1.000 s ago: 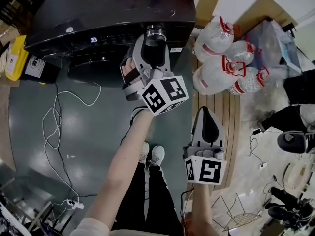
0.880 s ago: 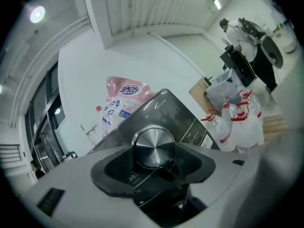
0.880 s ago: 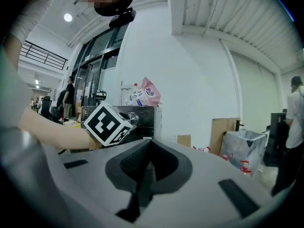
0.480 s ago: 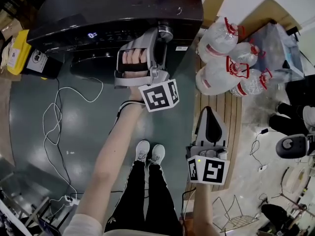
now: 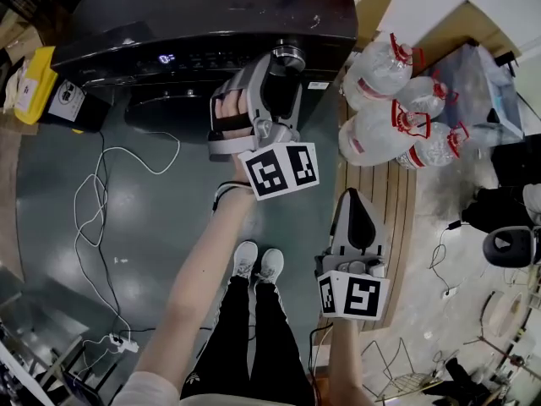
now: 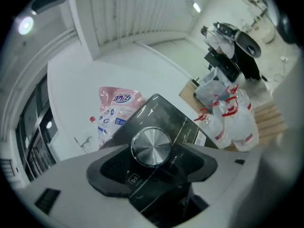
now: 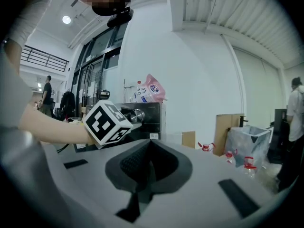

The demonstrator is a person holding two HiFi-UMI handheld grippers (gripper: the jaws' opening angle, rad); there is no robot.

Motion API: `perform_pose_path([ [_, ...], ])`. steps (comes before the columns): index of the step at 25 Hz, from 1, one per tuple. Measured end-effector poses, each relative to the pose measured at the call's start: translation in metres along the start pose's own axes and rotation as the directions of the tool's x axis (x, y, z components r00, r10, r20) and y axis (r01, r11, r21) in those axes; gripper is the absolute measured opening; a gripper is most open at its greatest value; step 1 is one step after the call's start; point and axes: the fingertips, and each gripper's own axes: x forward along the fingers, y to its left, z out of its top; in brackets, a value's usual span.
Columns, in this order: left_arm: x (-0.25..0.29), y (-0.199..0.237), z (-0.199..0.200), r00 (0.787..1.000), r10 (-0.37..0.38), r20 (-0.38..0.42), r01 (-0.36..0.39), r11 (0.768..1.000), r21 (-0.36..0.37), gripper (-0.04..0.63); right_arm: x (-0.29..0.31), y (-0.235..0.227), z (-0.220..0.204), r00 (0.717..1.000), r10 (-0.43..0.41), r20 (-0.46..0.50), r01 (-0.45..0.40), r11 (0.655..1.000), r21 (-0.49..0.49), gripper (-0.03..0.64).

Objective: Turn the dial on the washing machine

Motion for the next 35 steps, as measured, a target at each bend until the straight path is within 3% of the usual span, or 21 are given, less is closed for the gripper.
perform_pose_path([
  [1,-0.003,-0.001,-0.001,1.000,-0.011,-0.005,0.011,0.995,-0.100,0.307,-0.001,0.000,-0.001,1.000,0.001,-0.004,-0.001,1.000,0.001,0.003],
  [2,-0.005,-0.001,-0.004,1.000,-0.024,-0.013,0.020,0.973,-0.231,0.312,-0.001,0.000,-0.003,1.000,0.002,-0.007,-0.001,1.000,0.002,0.003],
  [3,-0.007,-0.001,-0.009,0.999,-0.040,-0.024,0.028,0.921,-0.388,0.314,-0.002,-0.001,-0.004,1.000,0.001,-0.011,-0.001,1.000,0.003,0.003],
  [4,-0.008,-0.001,-0.013,0.998,-0.059,-0.034,0.031,0.838,-0.544,0.314,-0.003,-0.002,-0.005,1.000,0.000,-0.014,0.000,1.000,0.005,0.003],
  [6,-0.009,-0.001,-0.017,0.995,-0.091,-0.031,0.034,0.638,-0.770,0.314,-0.004,-0.004,-0.008,1.000,-0.005,-0.021,0.005,1.000,0.014,0.003],
  [7,-0.009,0.000,-0.016,0.995,-0.097,-0.020,0.037,0.552,-0.833,0.314,-0.005,-0.006,-0.009,1.000,-0.008,-0.024,0.009,1.000,0.018,0.003],
  [8,-0.008,0.001,-0.013,0.995,-0.099,-0.009,0.040,0.480,-0.876,0.314,-0.005,-0.008,-0.010,1.000,-0.012,-0.027,0.012,1.000,0.019,0.003],
  [9,-0.007,0.002,-0.011,0.995,-0.098,-0.001,0.041,0.423,-0.905,0.314,-0.006,-0.009,-0.012,0.999,-0.015,-0.030,0.015,1.000,0.016,0.003],
  [11,-0.002,0.004,-0.009,0.996,-0.093,0.000,0.032,0.350,-0.936,0.314,-0.007,-0.011,-0.013,0.999,-0.018,-0.033,0.018,1.000,0.007,0.003],
  [15,0.007,0.006,-0.011,0.995,-0.096,-0.015,0.010,0.259,-0.966,0.314,-0.009,-0.013,-0.014,0.999,-0.022,-0.034,0.022,1.000,0.009,0.003],
  [17,0.009,0.006,-0.009,0.995,-0.103,-0.014,0.012,0.248,-0.969,0.313,-0.009,-0.016,-0.015,0.999,-0.026,-0.035,0.026,1.000,0.012,0.003],
  [19,0.009,0.006,-0.010,0.994,-0.106,-0.022,0.005,0.254,-0.967,0.269,-0.010,-0.019,-0.016,0.999,-0.031,-0.037,0.032,0.999,0.013,0.003],
  [21,0.009,0.006,-0.012,0.994,-0.101,-0.032,-0.003,0.271,-0.963,0.265,-0.009,-0.021,-0.016,0.999,-0.034,-0.039,0.035,0.999,0.014,0.003],
  [23,0.010,0.006,-0.012,0.995,-0.094,-0.045,-0.013,0.319,-0.948,0.264,-0.008,-0.024,-0.016,0.999,-0.035,-0.038,0.036,0.999,0.012,0.003],
  [29,0.011,0.005,-0.010,0.992,-0.104,-0.071,-0.010,0.495,-0.869,0.265,-0.009,-0.027,-0.019,0.999,-0.033,-0.041,0.034,0.999,0.019,0.003],
  [35,0.012,0.004,-0.011,0.990,-0.108,-0.095,-0.012,0.598,-0.801,0.267,-0.012,-0.022,-0.022,0.999,-0.018,-0.046,0.020,0.999,0.025,0.003],
])
